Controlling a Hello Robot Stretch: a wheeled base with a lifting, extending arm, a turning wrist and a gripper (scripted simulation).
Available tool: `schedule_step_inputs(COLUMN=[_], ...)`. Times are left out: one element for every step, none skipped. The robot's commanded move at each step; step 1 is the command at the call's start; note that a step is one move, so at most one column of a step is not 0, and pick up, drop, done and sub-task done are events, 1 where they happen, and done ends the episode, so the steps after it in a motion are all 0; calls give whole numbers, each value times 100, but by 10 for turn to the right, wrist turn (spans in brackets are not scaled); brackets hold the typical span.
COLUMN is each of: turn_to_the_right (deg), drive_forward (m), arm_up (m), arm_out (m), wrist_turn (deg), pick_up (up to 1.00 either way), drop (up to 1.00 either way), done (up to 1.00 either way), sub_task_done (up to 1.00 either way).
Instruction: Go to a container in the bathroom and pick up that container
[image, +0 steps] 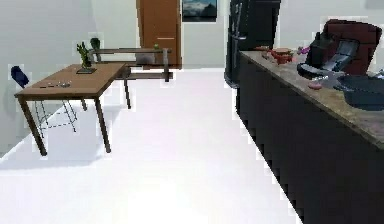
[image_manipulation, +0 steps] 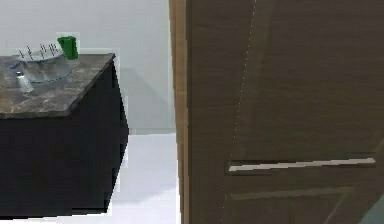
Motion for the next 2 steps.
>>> schedule_step_inputs(turn_to_the_right=[-120, 0], drive_forward=[0, 80], arm_up=[0, 0], arm_out=[0, 0], wrist_turn=[0, 0], pick_up=[0, 0], drop=[0, 0], done=[0, 0], sub_task_done=[0, 0])
